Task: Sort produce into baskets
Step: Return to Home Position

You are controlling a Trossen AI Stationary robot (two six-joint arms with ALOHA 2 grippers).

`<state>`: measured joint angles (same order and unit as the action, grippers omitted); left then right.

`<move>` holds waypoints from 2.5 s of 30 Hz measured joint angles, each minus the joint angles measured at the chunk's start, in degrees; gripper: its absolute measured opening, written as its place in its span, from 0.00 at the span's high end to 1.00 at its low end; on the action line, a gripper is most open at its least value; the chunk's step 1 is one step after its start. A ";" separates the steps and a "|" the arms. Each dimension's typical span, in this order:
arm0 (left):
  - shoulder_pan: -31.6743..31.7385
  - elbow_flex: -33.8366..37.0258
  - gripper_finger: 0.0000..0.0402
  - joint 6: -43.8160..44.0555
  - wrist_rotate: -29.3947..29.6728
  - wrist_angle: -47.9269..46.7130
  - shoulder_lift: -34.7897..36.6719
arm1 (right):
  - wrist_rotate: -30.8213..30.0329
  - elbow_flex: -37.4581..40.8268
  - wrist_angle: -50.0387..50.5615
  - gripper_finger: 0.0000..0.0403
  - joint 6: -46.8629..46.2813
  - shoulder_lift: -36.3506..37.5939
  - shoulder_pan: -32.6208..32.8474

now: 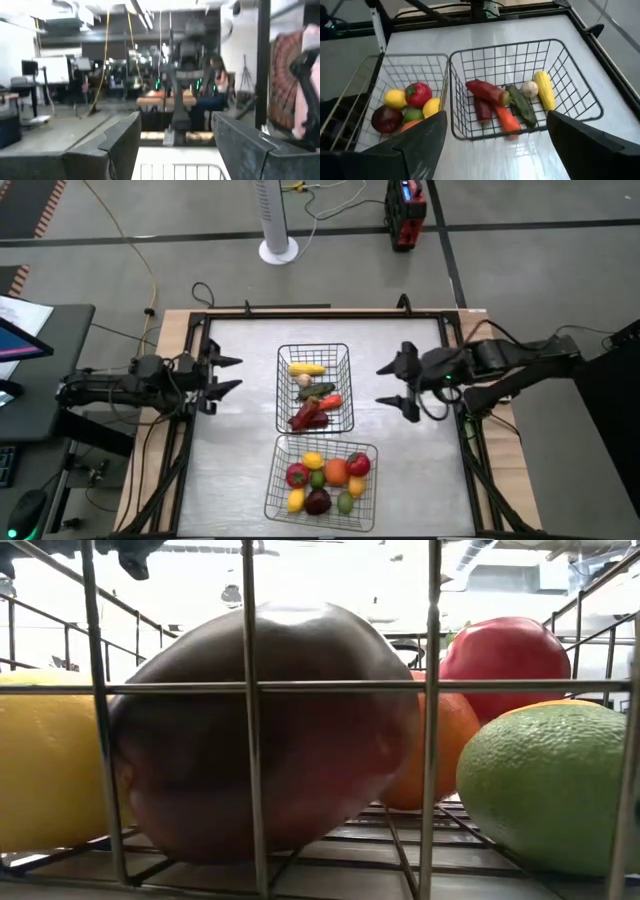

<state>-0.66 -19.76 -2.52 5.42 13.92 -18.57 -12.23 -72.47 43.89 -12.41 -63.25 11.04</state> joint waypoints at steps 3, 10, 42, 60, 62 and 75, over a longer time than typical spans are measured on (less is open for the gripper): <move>-0.03 0.16 0.43 1.01 -0.03 0.33 2.75 | -0.48 9.15 -6.81 0.09 0.42 6.16 -1.29; -0.03 0.16 0.43 1.66 2.96 -0.79 3.74 | -0.03 26.59 -20.88 0.09 1.76 18.89 -4.51; -0.14 8.40 0.43 8.64 10.62 -14.74 17.94 | -5.30 64.19 -45.10 0.09 10.17 63.33 -6.70; -2.45 16.25 0.47 7.52 10.29 -13.37 18.47 | -2.41 71.98 -50.98 0.09 6.14 63.11 -8.16; -3.78 16.25 0.50 6.53 10.35 -13.35 18.47 | -2.41 72.00 -50.52 0.09 5.50 63.14 -7.92; -10.32 16.20 0.64 -0.14 15.71 -19.79 18.27 | -2.80 72.05 -47.51 0.09 -0.25 63.11 -7.77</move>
<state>-10.98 -3.55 -2.66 21.13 -5.87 -0.30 -15.02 -0.43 -3.61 -12.66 -0.14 3.27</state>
